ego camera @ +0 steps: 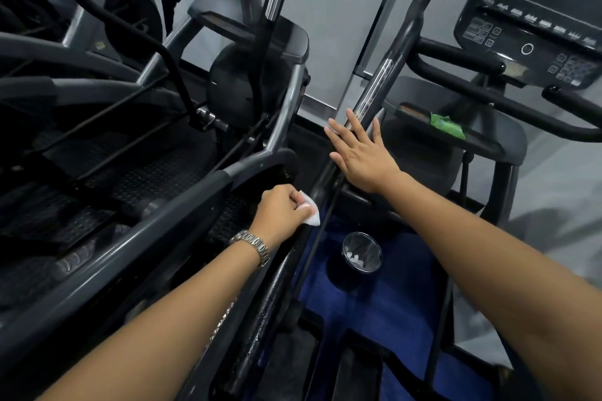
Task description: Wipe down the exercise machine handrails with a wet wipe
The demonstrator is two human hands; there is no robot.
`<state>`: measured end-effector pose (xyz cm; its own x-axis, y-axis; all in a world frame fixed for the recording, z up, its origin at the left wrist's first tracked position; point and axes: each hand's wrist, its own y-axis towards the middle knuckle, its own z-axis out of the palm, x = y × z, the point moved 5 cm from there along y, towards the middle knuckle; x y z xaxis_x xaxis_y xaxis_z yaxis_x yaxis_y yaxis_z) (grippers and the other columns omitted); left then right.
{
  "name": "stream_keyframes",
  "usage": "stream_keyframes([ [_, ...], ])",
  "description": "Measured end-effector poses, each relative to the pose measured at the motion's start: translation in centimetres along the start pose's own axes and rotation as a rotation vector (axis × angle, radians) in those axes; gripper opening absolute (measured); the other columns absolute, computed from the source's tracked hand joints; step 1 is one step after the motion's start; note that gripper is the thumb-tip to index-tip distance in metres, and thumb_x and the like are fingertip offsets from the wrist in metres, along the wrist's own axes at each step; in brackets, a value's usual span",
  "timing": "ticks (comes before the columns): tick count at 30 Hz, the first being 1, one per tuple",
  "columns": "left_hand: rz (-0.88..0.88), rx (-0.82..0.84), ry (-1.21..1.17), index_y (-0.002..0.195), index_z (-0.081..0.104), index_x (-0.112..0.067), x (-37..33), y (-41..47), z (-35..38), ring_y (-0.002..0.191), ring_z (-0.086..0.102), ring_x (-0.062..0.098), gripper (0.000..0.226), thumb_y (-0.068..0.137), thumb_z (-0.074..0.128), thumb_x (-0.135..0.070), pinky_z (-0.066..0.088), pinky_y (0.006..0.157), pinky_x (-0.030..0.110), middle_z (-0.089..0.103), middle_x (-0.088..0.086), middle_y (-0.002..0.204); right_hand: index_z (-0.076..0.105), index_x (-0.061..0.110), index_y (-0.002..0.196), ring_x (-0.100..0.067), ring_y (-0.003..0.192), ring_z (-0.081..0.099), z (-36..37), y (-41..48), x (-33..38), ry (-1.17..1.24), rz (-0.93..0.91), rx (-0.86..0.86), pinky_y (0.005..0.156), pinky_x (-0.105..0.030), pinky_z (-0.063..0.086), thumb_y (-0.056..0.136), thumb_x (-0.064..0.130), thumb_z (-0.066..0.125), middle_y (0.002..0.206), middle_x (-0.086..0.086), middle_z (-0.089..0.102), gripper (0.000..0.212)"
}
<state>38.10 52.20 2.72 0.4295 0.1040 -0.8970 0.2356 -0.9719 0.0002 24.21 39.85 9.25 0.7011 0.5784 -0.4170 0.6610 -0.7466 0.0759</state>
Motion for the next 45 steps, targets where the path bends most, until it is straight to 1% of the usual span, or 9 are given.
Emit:
stream_keyframes([
  [6, 0.040, 0.042, 0.118, 0.074, 0.064, -0.014, 0.0, -0.9, -0.7, 0.072, 0.063, 0.016, 0.016, 0.070, 0.074, -0.026, 0.046, 0.060, 0.023, 0.064, -0.003, 0.069, 0.004, 0.020, 0.152, -0.023, 0.143, -0.022, 0.0, 0.0, 0.0, -0.001, 0.000, -0.010, 0.113, -0.062, -0.006, 0.100, 0.045, 0.010, 0.160, 0.004, 0.000, 0.058],
  [12, 0.340, 0.067, 0.532, 0.103, 0.061, -0.013, -3.6, -1.0, 1.6, 0.094, 0.059, 0.027, 0.018, 0.088, 0.052, -0.018, 0.039, 0.075, 0.032, 0.067, 0.008, 0.091, 0.004, 0.021, 0.152, -0.023, 0.143, -0.022, -0.1, 0.0, 0.0, 0.001, -0.011, 0.007, 0.113, -0.063, -0.005, 0.100, 0.046, 0.009, 0.160, 0.004, -0.001, 0.058],
  [19, 0.496, 0.141, 0.730, 0.101, 0.065, -0.013, -3.6, -1.0, 1.9, 0.100, 0.059, 0.024, 0.022, 0.091, 0.050, -0.026, 0.038, 0.073, 0.029, 0.066, 0.004, 0.107, 0.007, 0.020, 0.152, -0.024, 0.144, -0.020, 0.0, -0.1, 0.0, -0.008, -0.004, 0.001, 0.113, -0.063, -0.004, 0.101, 0.045, 0.012, 0.160, 0.004, 0.002, 0.057],
  [22, 0.583, 0.166, 0.760, 0.094, 0.063, -0.011, -4.1, -1.4, 2.6, 0.098, 0.059, 0.024, 0.014, 0.089, 0.050, -0.015, 0.034, 0.068, 0.027, 0.065, 0.004, 0.102, 0.011, 0.019, 0.152, -0.025, 0.145, -0.017, 0.2, -0.1, 0.2, -0.007, 0.005, -0.019, 0.113, -0.064, -0.003, 0.099, 0.045, 0.010, 0.160, 0.003, 0.006, 0.059],
  [28, 0.572, 0.226, 0.695, 0.076, 0.068, -0.015, -2.8, -1.5, 1.8, 0.079, 0.054, 0.009, 0.024, 0.088, 0.048, -0.023, 0.045, 0.065, 0.027, 0.068, -0.006, 0.089, 0.012, 0.019, 0.152, -0.025, 0.145, -0.016, 0.4, -0.1, 0.2, 0.010, 0.000, -0.044, 0.113, -0.064, -0.003, 0.098, 0.046, 0.008, 0.160, 0.002, 0.007, 0.060],
  [33, 0.536, 0.331, 0.725, 0.092, 0.067, -0.008, -3.0, -1.2, 3.3, 0.092, 0.060, 0.030, 0.024, 0.090, 0.049, -0.022, 0.047, 0.075, 0.032, 0.063, 0.012, 0.100, 0.009, 0.020, 0.152, -0.024, 0.144, -0.019, 0.3, -0.2, 0.2, 0.003, -0.001, -0.034, 0.113, -0.063, -0.005, 0.099, 0.047, 0.008, 0.160, 0.003, 0.004, 0.060],
  [37, 0.662, 0.438, 0.807, 0.072, 0.071, -0.014, -3.3, -2.1, 2.1, 0.075, 0.060, 0.022, 0.026, 0.084, 0.060, -0.034, 0.043, 0.065, 0.027, 0.061, 0.000, 0.089, 0.012, 0.018, 0.152, -0.026, 0.144, -0.019, 0.1, -0.1, 0.1, -0.027, -0.006, -0.030, 0.111, -0.066, -0.004, 0.097, 0.048, 0.007, 0.160, 0.001, 0.006, 0.063],
  [42, 0.670, 0.471, 0.931, 0.077, 0.071, -0.013, -4.1, -1.3, 2.6, 0.075, 0.059, 0.022, 0.028, 0.085, 0.052, -0.032, 0.040, 0.060, 0.026, 0.063, 0.004, 0.096, 0.018, 0.016, 0.151, -0.027, 0.145, -0.016, 0.1, -0.2, 0.5, -0.040, -0.003, -0.022, 0.109, -0.069, -0.004, 0.097, 0.047, 0.010, 0.160, 0.000, 0.010, 0.062],
  [45, 0.721, 0.496, 0.977, 0.075, 0.070, -0.013, -5.2, -1.9, 2.7, 0.066, 0.052, 0.024, 0.024, 0.081, 0.059, -0.033, 0.034, 0.057, 0.028, 0.059, 0.002, 0.090, 0.020, 0.017, 0.150, -0.026, 0.146, -0.014, -0.1, -0.2, 0.3, -0.037, -0.005, -0.038, 0.109, -0.069, -0.005, 0.100, 0.046, 0.017, 0.160, 0.000, 0.012, 0.058],
])
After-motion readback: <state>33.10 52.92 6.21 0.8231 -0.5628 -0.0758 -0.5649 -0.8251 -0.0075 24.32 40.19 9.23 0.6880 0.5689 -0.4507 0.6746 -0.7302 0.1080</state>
